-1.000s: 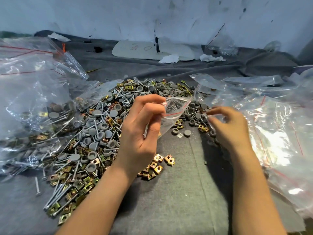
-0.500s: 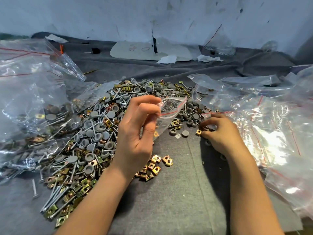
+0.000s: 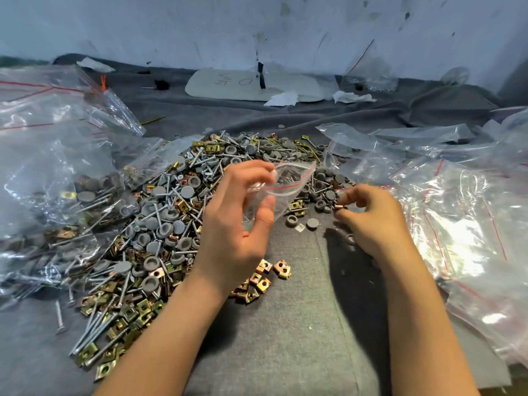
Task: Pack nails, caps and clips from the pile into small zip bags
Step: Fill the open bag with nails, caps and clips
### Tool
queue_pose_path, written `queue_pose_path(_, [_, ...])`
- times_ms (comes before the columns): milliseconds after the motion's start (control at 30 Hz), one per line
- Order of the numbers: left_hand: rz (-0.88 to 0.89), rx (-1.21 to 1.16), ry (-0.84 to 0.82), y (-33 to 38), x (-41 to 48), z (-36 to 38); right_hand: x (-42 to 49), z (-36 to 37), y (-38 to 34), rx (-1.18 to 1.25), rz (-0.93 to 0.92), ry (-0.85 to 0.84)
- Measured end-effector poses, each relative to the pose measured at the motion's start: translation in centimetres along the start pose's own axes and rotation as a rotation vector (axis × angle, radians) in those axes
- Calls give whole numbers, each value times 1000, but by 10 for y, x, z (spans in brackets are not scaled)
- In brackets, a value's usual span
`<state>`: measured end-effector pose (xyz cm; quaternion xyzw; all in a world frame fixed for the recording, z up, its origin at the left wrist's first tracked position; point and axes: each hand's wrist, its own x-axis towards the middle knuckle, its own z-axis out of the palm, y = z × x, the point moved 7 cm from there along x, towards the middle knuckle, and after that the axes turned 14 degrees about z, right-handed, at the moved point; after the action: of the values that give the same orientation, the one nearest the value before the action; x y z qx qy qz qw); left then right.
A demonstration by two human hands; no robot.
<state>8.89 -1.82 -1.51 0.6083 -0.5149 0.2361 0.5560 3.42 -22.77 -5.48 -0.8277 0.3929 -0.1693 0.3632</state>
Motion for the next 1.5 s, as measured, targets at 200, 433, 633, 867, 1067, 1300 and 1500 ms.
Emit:
queue_pose_path(200, [38, 106, -114, 2, 0, 4, -31, 1, -34, 780, 5, -442])
queue_pose_path(433, [79, 183, -94, 7, 2, 0, -57, 22, -58, 783, -4, -660])
queue_pose_path(633, [116, 169, -90, 15, 5, 0, -59, 24, -54, 800, 42, -794])
queue_pose_path(867, [145, 130, -189, 14, 5, 8, -59, 19, -50, 739, 19, -846])
queue_pose_path(1067, [171, 136, -195, 13, 3, 10, -62, 18, -50, 668, 10, -868])
queue_pose_path(1300, [197, 217, -196, 16, 2, 13, -60, 16, -49, 667, 31, -849])
queue_pose_path(1500, [202, 323, -90, 17, 4, -2, -38, -11, -27, 806, 151, -589])
